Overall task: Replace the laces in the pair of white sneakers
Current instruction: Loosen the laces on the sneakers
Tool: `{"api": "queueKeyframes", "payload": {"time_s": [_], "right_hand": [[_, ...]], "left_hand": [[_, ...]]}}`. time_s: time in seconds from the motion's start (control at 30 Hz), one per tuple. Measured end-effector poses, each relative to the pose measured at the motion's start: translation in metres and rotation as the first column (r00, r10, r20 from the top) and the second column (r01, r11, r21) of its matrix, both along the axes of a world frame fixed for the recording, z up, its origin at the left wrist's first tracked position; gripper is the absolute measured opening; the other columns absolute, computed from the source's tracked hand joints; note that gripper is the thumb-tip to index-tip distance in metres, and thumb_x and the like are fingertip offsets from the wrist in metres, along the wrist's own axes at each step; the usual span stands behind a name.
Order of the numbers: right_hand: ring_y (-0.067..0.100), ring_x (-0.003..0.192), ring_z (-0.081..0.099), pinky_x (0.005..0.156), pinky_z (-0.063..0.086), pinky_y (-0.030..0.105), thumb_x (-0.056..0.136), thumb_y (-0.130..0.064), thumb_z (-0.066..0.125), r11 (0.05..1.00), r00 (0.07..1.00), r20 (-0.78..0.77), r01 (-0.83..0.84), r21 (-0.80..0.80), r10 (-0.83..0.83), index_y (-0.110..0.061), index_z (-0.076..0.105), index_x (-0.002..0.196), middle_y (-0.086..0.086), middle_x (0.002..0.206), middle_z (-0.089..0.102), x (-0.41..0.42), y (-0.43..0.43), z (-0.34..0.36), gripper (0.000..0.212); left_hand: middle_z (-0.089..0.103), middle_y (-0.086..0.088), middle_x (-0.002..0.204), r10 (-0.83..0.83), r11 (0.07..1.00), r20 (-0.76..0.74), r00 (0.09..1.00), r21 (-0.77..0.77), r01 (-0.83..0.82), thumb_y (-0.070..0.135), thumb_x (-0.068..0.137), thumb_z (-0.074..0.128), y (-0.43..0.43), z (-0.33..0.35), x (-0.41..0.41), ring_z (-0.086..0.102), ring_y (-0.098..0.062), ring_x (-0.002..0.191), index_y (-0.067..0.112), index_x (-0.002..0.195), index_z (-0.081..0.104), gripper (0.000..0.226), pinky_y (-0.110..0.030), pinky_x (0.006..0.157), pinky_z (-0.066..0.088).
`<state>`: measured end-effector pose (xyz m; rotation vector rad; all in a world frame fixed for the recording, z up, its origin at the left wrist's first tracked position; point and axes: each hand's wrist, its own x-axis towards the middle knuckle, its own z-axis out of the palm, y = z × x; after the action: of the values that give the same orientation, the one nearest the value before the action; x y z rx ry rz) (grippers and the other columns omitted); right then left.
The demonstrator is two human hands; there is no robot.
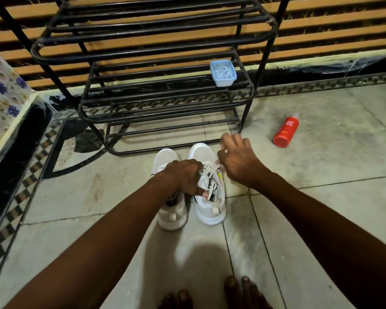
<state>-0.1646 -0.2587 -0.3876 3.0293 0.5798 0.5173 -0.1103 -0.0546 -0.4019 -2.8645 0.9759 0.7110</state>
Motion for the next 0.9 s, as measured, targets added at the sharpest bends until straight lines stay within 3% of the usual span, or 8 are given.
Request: {"api": "queueKeyframes", "payload": {"time_s": [0.1, 0.17, 0.23, 0.27, 0.33, 0.43, 0.5, 0.9], "right_hand": [[0.026, 0.104, 0.038, 0.082, 0.038, 0.040, 0.094, -0.024, 0.061, 0.833, 0.953, -0.151, 0.304, 0.461, -0.264, -0.015, 0.061, 0.076, 0.006, 0.111, 0.042, 0.008, -0.010, 0.002, 0.021], [0.023, 0.097, 0.050, 0.080, 0.043, 0.037, 0.098, -0.011, 0.055, 0.355, 0.907, -0.383, 0.422, 0.834, -0.178, -0.017, 0.057, 0.071, 0.004, 0.102, 0.049, 0.011, -0.015, 0.008, 0.028], [0.021, 0.075, 0.064, 0.067, 0.053, 0.034, 0.105, -0.012, 0.045, -0.233, 0.883, -0.466, 0.465, 0.854, 0.057, -0.014, 0.052, 0.073, 0.005, 0.085, 0.060, 0.010, -0.013, 0.016, 0.032], [0.020, 0.064, 0.063, 0.060, 0.052, 0.032, 0.107, -0.015, 0.041, -0.349, 0.875, -0.465, 0.482, 0.803, 0.139, -0.014, 0.050, 0.074, 0.005, 0.078, 0.060, 0.008, -0.011, 0.018, 0.034], [0.013, 0.050, 0.049, 0.054, 0.040, 0.027, 0.109, -0.018, 0.037, -0.233, 0.877, -0.444, 0.477, 0.847, 0.181, -0.014, 0.045, 0.075, 0.005, 0.067, 0.053, 0.006, -0.008, 0.019, 0.035], [0.018, 0.059, 0.046, 0.066, 0.040, 0.036, 0.108, -0.029, 0.037, 0.714, 0.909, -0.404, 0.219, 0.665, 0.098, -0.016, 0.043, 0.090, 0.000, 0.067, 0.051, 0.003, -0.014, 0.016, 0.023], [0.024, 0.076, 0.053, 0.085, 0.037, 0.043, 0.106, -0.037, 0.038, 0.972, 0.897, -0.430, 0.005, 0.235, 0.099, -0.020, 0.037, 0.112, 0.000, 0.083, 0.058, 0.001, -0.014, 0.011, 0.017], [0.030, 0.082, 0.053, 0.080, 0.036, 0.048, 0.091, -0.002, 0.050, 0.972, 0.995, -0.092, -0.057, -0.227, 0.037, -0.006, 0.053, 0.097, 0.011, 0.094, 0.046, 0.006, -0.009, 0.015, 0.007]], "left_hand": [[0.053, 0.002, 0.146, -0.005, 1.000, -0.001, 1.000, -0.001, 0.005, 0.082, 0.066, 0.071, 0.001, 0.002, 0.000, 0.052, -0.026, 0.133, 0.025, 0.146, 0.043, 0.103, -0.045, 0.105, 0.044], [0.052, 0.004, 0.146, -0.006, 1.000, -0.005, 1.000, 0.006, 0.006, 0.082, 0.066, 0.072, 0.000, 0.004, 0.000, 0.051, -0.025, 0.134, 0.025, 0.146, 0.042, 0.103, -0.045, 0.107, 0.044], [0.051, 0.004, 0.147, -0.006, 1.000, -0.006, 1.000, 0.010, 0.006, 0.082, 0.066, 0.073, -0.001, 0.005, -0.001, 0.050, -0.024, 0.135, 0.025, 0.147, 0.042, 0.104, -0.045, 0.108, 0.043], [0.051, 0.004, 0.147, -0.006, 1.000, -0.005, 1.000, 0.010, 0.006, 0.081, 0.066, 0.073, -0.001, 0.005, -0.001, 0.050, -0.024, 0.135, 0.025, 0.147, 0.042, 0.104, -0.045, 0.109, 0.043], [0.051, 0.003, 0.147, -0.004, 1.000, -0.005, 1.000, 0.010, 0.004, 0.081, 0.066, 0.073, -0.002, 0.005, -0.001, 0.050, -0.024, 0.135, 0.024, 0.147, 0.042, 0.104, -0.046, 0.108, 0.043], [0.053, 0.002, 0.144, -0.013, 1.000, 0.002, 1.000, 0.015, 0.013, 0.081, 0.066, 0.073, -0.002, 0.006, -0.002, 0.052, -0.025, 0.133, 0.024, 0.144, 0.044, 0.100, -0.046, 0.108, 0.043], [0.054, 0.001, 0.144, -0.014, 1.000, 0.004, 1.000, 0.027, 0.014, 0.081, 0.066, 0.073, -0.003, 0.007, -0.002, 0.052, -0.026, 0.132, 0.024, 0.144, 0.045, 0.101, -0.047, 0.107, 0.043], [0.051, 0.001, 0.147, -0.002, 1.000, -0.012, 1.000, 0.025, 0.002, 0.082, 0.066, 0.072, -0.003, 0.009, -0.003, 0.050, -0.025, 0.135, 0.022, 0.146, 0.042, 0.104, -0.045, 0.108, 0.043]]}}
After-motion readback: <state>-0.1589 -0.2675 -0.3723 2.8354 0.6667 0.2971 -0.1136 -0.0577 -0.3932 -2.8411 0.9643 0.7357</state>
